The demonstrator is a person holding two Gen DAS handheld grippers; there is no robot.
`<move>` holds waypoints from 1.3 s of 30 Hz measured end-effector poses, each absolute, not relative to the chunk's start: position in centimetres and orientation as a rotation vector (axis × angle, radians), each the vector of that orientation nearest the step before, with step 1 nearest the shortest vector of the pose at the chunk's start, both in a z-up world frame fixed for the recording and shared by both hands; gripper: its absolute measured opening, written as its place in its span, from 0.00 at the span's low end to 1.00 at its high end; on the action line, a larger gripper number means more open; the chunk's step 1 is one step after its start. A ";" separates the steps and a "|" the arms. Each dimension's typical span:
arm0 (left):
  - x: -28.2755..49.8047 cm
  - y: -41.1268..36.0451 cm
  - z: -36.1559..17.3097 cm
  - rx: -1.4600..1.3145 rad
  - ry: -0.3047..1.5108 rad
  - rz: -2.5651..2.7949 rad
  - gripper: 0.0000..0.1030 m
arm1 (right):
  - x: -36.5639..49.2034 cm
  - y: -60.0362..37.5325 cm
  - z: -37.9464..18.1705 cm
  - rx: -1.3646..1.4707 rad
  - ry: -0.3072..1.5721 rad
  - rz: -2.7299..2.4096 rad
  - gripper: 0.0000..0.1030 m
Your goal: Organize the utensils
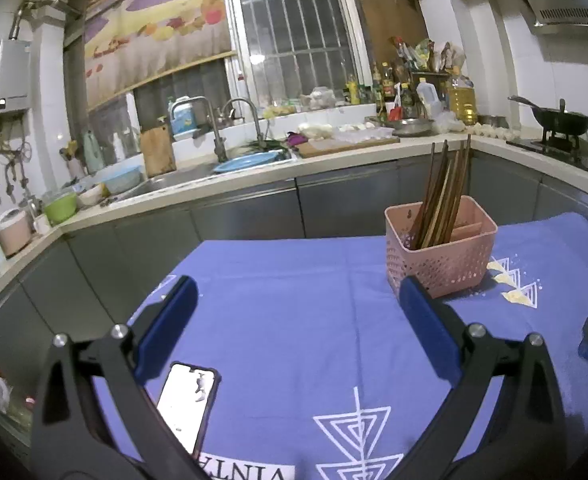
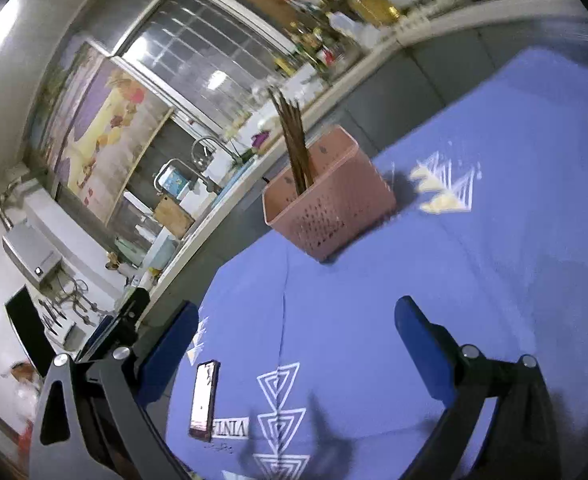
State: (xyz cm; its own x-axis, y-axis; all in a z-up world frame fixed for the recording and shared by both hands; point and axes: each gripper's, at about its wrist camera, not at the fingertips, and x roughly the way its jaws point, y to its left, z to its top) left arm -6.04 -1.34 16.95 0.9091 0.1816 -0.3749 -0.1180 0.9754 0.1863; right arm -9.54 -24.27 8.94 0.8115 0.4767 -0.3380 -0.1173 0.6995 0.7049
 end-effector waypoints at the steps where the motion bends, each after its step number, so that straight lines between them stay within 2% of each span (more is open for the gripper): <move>1: -6.0 -1.3 16.9 0.159 0.403 0.154 0.94 | -9.6 -24.1 9.1 0.710 0.524 0.345 0.94; 16: -5.9 -1.4 16.4 0.158 0.427 0.150 0.94 | -9.1 -23.2 9.5 0.579 0.497 0.323 0.94; 39: -5.5 -2.1 15.3 0.192 0.470 0.116 0.94 | -8.5 -22.7 9.1 0.563 0.544 0.358 0.78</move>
